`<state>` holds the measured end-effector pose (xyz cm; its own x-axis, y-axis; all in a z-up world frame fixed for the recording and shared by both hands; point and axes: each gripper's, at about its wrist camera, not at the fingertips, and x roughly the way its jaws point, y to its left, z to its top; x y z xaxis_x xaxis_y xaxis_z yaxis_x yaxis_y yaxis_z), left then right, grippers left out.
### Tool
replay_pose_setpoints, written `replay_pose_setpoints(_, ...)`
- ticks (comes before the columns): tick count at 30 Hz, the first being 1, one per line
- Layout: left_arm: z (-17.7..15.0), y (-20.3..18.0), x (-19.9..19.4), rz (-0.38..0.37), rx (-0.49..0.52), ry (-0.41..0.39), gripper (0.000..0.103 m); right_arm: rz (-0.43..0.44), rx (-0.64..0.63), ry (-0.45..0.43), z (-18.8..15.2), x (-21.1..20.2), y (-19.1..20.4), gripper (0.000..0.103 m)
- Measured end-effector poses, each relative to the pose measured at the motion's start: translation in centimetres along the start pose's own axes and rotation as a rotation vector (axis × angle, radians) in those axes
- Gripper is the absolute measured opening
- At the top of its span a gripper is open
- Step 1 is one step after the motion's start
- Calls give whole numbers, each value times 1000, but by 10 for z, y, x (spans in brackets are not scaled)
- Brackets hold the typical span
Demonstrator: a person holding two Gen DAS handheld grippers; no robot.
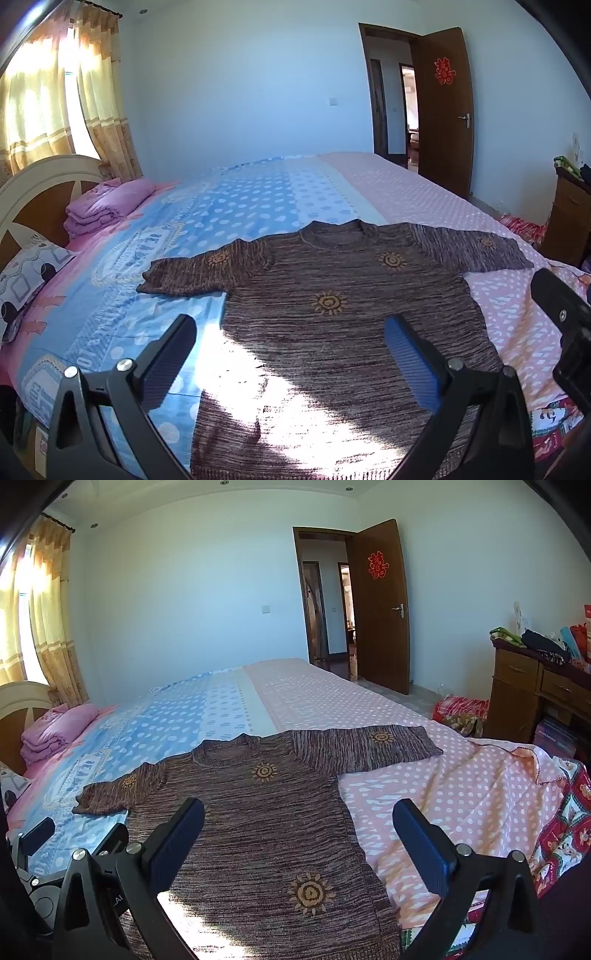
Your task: Fold small clothes
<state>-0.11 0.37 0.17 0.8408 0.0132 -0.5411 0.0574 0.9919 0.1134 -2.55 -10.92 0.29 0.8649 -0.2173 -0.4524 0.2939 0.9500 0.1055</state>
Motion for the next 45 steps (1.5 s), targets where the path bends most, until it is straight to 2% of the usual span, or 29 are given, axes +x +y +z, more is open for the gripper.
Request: replay_pose_setpoints(45, -2, -3, 0, 0, 5, 4, 103, 6, 6, 13, -6, 1, -2, 102)
